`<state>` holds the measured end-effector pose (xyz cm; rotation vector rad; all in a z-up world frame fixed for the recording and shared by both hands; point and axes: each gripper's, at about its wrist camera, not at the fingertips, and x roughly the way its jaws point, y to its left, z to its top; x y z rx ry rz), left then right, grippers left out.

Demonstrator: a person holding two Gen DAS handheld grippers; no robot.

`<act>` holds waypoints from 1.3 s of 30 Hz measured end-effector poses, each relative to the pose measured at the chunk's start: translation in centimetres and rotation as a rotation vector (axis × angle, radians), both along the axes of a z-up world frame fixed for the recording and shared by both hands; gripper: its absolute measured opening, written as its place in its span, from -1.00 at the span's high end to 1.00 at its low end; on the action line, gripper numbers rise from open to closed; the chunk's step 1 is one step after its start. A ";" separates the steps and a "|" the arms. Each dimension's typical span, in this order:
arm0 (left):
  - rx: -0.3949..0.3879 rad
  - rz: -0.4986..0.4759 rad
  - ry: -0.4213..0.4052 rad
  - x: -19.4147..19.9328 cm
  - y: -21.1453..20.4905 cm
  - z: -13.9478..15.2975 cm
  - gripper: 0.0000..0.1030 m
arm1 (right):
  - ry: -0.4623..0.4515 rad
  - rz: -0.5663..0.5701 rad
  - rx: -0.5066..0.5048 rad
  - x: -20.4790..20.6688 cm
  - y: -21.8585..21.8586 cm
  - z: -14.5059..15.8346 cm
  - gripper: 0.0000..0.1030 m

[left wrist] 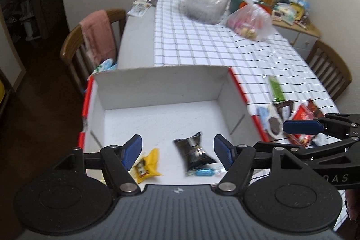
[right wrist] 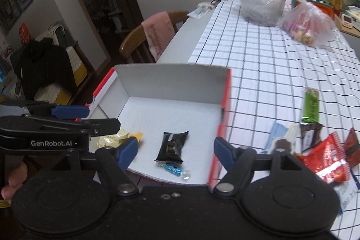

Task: Organize snacks
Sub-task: 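Move both tools back from the box toward the remaining snacks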

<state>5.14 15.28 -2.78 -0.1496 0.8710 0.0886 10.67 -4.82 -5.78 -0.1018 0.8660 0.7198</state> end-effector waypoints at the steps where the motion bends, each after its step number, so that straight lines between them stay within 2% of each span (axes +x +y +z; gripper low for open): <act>1: -0.001 -0.006 -0.007 0.0 -0.4 0.2 -0.38 | -0.006 -0.007 0.007 0.0 -0.6 0.2 -0.55; 8: -0.011 -0.073 -0.053 0.5 -3.9 1.1 -0.42 | -0.041 -0.080 0.043 0.0 -5.1 1.6 -0.71; 11: -0.018 -0.103 -0.078 0.8 -5.6 1.4 -0.42 | -0.049 -0.114 0.066 0.0 -7.6 2.0 -0.91; 18: -0.038 -0.187 -0.115 2.4 -10.4 1.5 -0.56 | -0.065 -0.186 0.034 0.5 -14.1 1.8 -0.99; 29: -0.019 -0.407 -0.058 6.2 -19.8 -0.5 -0.56 | -0.016 -0.256 -0.048 2.0 -23.8 -1.2 -0.99; 34: 0.027 -0.518 0.019 8.3 -23.6 -2.4 -0.56 | 0.015 -0.285 -0.065 3.0 -26.8 -2.5 -0.99; 39: 0.038 -0.582 0.092 10.8 -26.0 -4.6 -0.56 | 0.058 -0.304 -0.053 3.9 -28.7 -3.9 -0.99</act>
